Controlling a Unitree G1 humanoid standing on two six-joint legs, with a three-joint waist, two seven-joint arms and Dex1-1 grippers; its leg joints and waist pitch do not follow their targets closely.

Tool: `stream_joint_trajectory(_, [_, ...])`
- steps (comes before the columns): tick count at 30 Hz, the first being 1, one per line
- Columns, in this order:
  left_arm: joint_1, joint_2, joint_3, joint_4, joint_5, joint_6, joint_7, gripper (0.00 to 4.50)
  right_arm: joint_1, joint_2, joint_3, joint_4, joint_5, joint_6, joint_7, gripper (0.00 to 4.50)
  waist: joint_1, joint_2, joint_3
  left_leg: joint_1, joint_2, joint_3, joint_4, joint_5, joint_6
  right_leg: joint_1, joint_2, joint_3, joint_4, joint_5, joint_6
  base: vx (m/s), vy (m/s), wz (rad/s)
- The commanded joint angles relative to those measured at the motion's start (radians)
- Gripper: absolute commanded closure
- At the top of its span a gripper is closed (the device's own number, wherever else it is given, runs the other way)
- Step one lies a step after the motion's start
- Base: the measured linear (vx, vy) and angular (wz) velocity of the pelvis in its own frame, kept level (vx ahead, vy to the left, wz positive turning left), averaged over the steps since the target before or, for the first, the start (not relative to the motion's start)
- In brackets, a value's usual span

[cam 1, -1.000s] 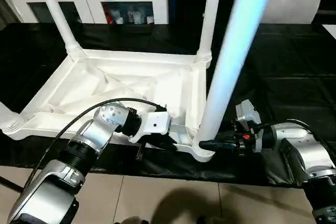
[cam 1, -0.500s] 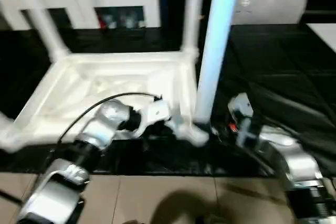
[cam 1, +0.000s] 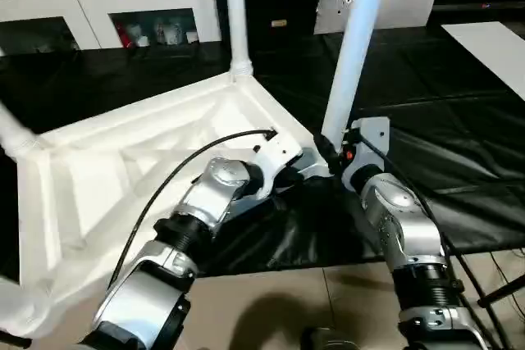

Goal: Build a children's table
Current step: Rotate leg to tighten

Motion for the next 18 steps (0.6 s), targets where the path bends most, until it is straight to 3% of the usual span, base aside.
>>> stream_joint_trajectory(1, [-0.046,-0.011,-0.01,-0.045,-0.007,-0.05,-0.009,4.5,0.036,0.036,0.071,0.019,0.029,0.034,0.061,1.52,0.004,-0.014,-0.072,-0.002,0.038,-0.02,-0.067,-0.224,0.142,0.061,-0.058,0.031,-0.066,-0.339,-0.182,0.0,0.0,0.0])
stream_joint_trajectory(7, [0.017,0.085,-0.045,-0.077,-0.001,-0.117,-0.147,4.5,0.097,-0.086,0.06,-0.06,0.052,0.015,0.197,0.97,0.011,-0.002,-0.074,-0.006,0.048,-0.023,-0.067,-0.198,0.159,0.067,-0.061,0.027,-0.056,-0.27,-0.195,0.0,0.0,0.0])
stream_joint_trajectory(9, [0.029,0.113,-0.053,-0.08,-0.001,-0.142,-0.184,4.5,0.111,-0.127,0.06,-0.085,0.065,0.016,0.257,0.92,0.014,-0.004,-0.073,-0.009,0.049,-0.024,-0.067,-0.198,0.166,0.068,-0.06,0.025,-0.057,-0.272,-0.192,0.0,0.0,0.0])
stream_joint_trajectory(11, [0.047,0.152,-0.065,-0.091,-0.005,-0.174,-0.248,4.5,0.122,-0.197,0.074,-0.1,0.064,-0.006,0.347,0.57,0.02,-0.005,-0.075,-0.011,0.051,-0.026,-0.065,-0.185,0.163,0.071,-0.063,0.025,-0.053,-0.255,-0.198,0.0,0.0,0.0])
stream_joint_trajectory(13, [0.062,0.185,-0.074,-0.104,-0.015,-0.196,-0.311,4.5,0.126,-0.261,0.093,-0.107,0.062,-0.029,0.44,0.57,0.023,-0.009,-0.073,-0.011,0.052,-0.023,-0.065,-0.185,0.169,0.068,-0.062,0.026,-0.052,-0.257,-0.198,0.0,0.0,0.0])
stream_joint_trajectory(16, [0.084,0.234,-0.091,-0.121,-0.038,-0.25,-0.416,4.5,0.121,-0.342,0.126,-0.112,0.076,-0.046,0.576,0.57,0.036,-0.005,-0.073,-0.009,0.054,-0.023,-0.064,-0.183,0.172,0.067,-0.063,0.029,-0.048,-0.254,-0.203,0.0,0.0,0.0])
stream_joint_trajectory(17, [0.089,0.249,-0.099,-0.127,-0.039,-0.263,-0.448,4.5,0.112,-0.355,0.126,-0.108,0.093,-0.042,0.614,0.57,0.036,-0.01,-0.074,-0.009,0.055,-0.022,-0.064,-0.181,0.173,0.066,-0.063,0.029,-0.048,-0.25,-0.204,0.0,0.0,0.0])
stream_joint_trajectory(18, [0.098,0.274,-0.112,-0.14,-0.044,-0.271,-0.499,4.5,0.1,-0.377,0.13,-0.103,0.117,-0.038,0.68,0.57,0.043,-0.006,-0.075,-0.005,0.059,-0.023,-0.065,-0.178,0.172,0.065,-0.064,0.03,-0.043,-0.238,-0.214,0.0,0.0,0.0])
